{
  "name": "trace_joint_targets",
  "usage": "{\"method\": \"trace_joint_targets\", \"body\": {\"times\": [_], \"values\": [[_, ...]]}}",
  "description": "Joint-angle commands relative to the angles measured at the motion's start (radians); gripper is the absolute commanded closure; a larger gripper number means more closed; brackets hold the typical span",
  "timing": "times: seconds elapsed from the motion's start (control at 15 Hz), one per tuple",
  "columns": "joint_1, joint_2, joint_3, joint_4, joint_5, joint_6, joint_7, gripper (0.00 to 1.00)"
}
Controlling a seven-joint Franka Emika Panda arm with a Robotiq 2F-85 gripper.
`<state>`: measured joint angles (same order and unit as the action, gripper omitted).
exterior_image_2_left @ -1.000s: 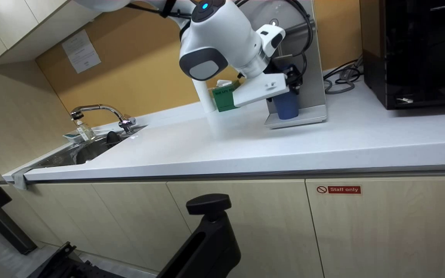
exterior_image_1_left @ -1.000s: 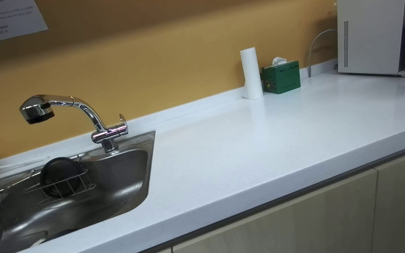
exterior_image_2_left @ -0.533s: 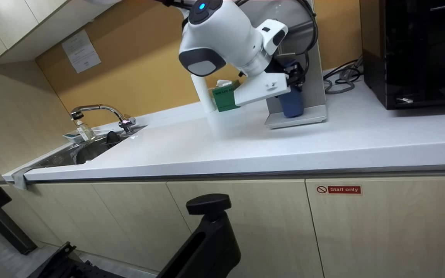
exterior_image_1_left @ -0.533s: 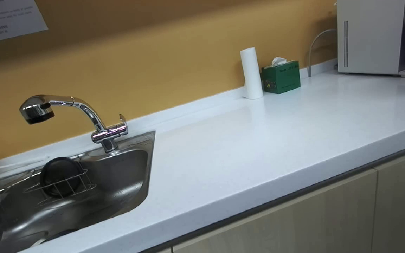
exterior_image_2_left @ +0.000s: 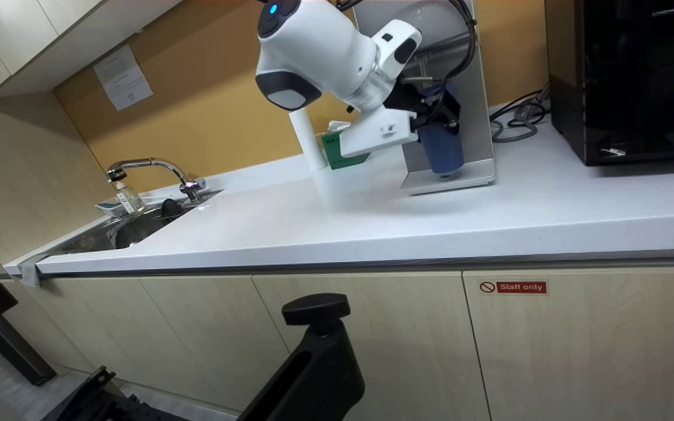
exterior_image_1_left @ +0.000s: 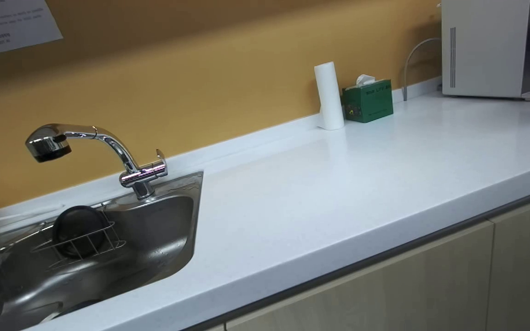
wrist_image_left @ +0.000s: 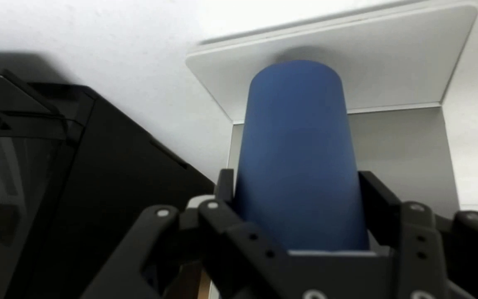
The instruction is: Pick up the blue cup and place it in front of the coffee maker
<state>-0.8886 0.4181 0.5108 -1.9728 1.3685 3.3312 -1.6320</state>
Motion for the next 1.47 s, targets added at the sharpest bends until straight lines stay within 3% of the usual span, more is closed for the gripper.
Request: {"method": "trace_joint_targets", "body": {"times": [0.0, 0.2, 0.27, 0.33, 0.4, 0.47, 0.53, 0.6, 0.87, 0.93, 1.0, 1.07, 1.4], "values": [[-0.030, -0.083, 0.017, -0.107, 0.069, 0.047, 0.017, 0.51], [-0.042, -0.120, 0.018, -0.164, 0.111, 0.075, 0.027, 0.51], [0.142, -0.179, -0.195, -0.219, 0.010, 0.012, 0.202, 0.51], [-0.025, -0.148, -0.010, -0.189, 0.102, 0.069, 0.069, 0.51], [-0.002, -0.164, -0.039, -0.195, 0.093, 0.066, 0.102, 0.51], [0.195, -0.214, -0.256, -0.236, -0.013, 0.004, 0.267, 0.51], [0.013, -0.185, -0.056, -0.191, 0.072, 0.050, 0.145, 0.51], [0.042, -0.194, -0.086, -0.190, 0.064, 0.050, 0.176, 0.51], [0.013, -0.199, -0.058, -0.186, 0.075, 0.040, 0.207, 0.51], [0.208, -0.226, -0.278, -0.226, -0.042, -0.009, 0.367, 0.51], [0.031, -0.193, -0.086, -0.187, 0.063, 0.027, 0.237, 0.51], [0.058, -0.189, -0.118, -0.190, 0.057, 0.022, 0.262, 0.51], [0.030, -0.146, -0.103, -0.180, 0.082, 0.005, 0.246, 0.51]]}}
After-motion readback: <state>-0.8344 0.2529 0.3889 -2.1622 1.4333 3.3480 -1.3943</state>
